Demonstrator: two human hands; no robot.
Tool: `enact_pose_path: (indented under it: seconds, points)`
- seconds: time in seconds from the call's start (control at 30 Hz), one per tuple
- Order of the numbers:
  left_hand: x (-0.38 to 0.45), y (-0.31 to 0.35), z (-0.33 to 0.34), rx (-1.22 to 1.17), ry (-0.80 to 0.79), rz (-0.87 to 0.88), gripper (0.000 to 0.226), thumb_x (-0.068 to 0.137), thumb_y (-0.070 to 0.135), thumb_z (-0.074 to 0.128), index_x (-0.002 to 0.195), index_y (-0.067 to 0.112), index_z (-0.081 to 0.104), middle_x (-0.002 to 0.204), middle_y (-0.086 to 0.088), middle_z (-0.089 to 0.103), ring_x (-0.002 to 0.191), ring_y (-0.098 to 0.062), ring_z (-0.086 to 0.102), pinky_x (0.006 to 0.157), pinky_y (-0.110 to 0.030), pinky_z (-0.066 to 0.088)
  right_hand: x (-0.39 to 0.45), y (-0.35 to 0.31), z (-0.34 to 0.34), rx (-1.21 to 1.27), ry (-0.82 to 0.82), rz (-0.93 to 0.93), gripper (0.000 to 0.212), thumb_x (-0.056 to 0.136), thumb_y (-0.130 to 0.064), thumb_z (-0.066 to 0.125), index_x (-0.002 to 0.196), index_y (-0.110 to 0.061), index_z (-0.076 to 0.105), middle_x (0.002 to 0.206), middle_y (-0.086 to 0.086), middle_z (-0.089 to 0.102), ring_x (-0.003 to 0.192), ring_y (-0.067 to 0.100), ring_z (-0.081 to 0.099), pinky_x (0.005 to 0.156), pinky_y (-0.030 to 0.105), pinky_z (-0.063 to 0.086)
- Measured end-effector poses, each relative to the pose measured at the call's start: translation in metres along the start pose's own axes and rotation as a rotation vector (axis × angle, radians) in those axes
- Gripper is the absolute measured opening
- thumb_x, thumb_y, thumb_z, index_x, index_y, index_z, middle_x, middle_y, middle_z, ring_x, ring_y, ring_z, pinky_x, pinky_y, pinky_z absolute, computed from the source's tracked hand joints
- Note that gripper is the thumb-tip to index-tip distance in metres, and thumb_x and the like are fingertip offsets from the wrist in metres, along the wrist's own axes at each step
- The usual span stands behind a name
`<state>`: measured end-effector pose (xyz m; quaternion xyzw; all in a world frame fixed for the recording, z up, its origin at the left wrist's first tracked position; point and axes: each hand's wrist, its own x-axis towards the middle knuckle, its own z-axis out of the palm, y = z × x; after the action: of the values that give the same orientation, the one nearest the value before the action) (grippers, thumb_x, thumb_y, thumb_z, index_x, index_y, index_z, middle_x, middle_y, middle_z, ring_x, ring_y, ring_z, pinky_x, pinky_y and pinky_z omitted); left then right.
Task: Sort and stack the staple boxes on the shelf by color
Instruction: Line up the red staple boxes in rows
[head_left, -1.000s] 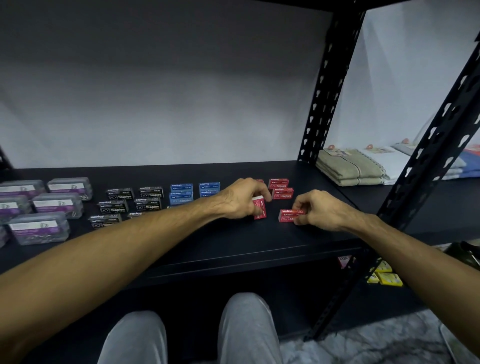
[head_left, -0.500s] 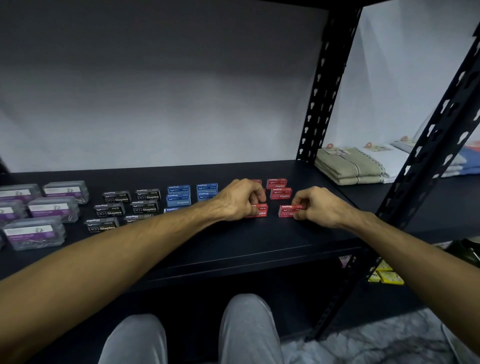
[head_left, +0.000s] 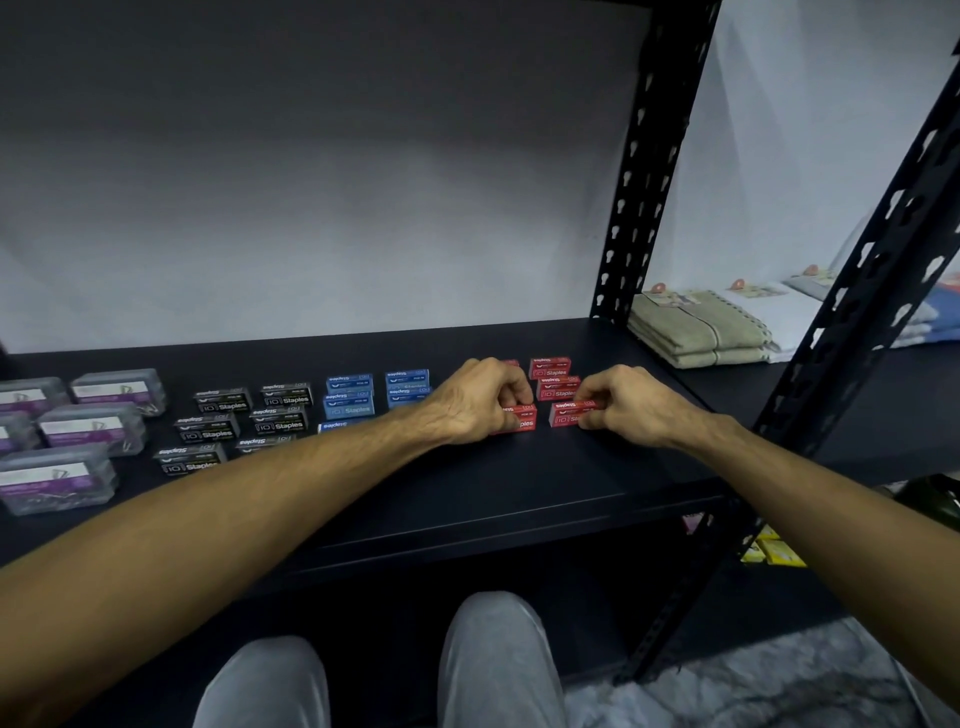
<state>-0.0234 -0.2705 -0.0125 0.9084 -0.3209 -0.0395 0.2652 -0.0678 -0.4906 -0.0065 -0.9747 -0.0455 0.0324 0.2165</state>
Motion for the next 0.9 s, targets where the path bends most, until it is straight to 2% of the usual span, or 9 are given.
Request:
enact_pose_path:
  seconds: [0.5,0.6,0.7,0.77,0.9]
  points:
    - [0.001,-0.002,0.005,0.01,0.041,0.029,0.03,0.082,0.016,0.076,0.111,0.02,0.066,0.098,0.006,0.062,0.086,-0.007,0.059,0.079,-0.023,0.052,0.001,0.0,0.0,-0.023,0.021,-0.01,0.012,0.088,-0.024,0.072,0.099,-0.026,0.066,0.083,-0.014,0.061,0.071,0.002,0.056,0.062,0.017,0.039]
    - [-0.001,-0.003,0.004,0.011,0.049,0.042,0.033,0.081,0.019,0.077,0.112,0.022,0.065,0.095,0.009,0.06,0.083,-0.005,0.058,0.078,-0.024,0.052,0.0,-0.001,0.0,-0.042,0.034,0.004,0.019,0.086,-0.025,0.074,0.103,-0.026,0.064,0.084,-0.01,0.061,0.072,0.003,0.057,0.061,0.018,0.04]
    - [-0.005,-0.003,0.0,0.02,0.088,0.058,0.037,0.081,0.03,0.078,0.115,0.023,0.064,0.096,0.007,0.062,0.081,-0.006,0.058,0.077,-0.027,0.053,-0.004,-0.004,-0.003,-0.049,0.037,0.021,0.024,0.084,-0.026,0.076,0.104,-0.023,0.064,0.087,-0.001,0.066,0.074,0.011,0.061,0.064,0.023,0.048]
    - [-0.01,-0.002,-0.006,0.015,0.132,0.062,0.037,0.082,0.035,0.076,0.115,0.022,0.064,0.095,0.008,0.061,0.083,-0.007,0.058,0.078,-0.027,0.052,-0.006,-0.005,-0.008,-0.06,0.043,0.024,0.026,0.082,-0.029,0.077,0.105,-0.023,0.065,0.088,-0.001,0.066,0.077,0.013,0.062,0.068,0.026,0.051]
    - [-0.024,-0.003,-0.029,0.02,0.17,0.074,0.028,0.087,0.035,0.071,0.111,0.021,0.066,0.091,0.009,0.062,0.081,-0.006,0.058,0.072,-0.023,0.049,-0.011,-0.017,-0.019,-0.114,0.097,0.011,0.025,0.082,-0.035,0.077,0.102,-0.026,0.065,0.09,-0.006,0.063,0.081,0.01,0.061,0.067,0.024,0.048]
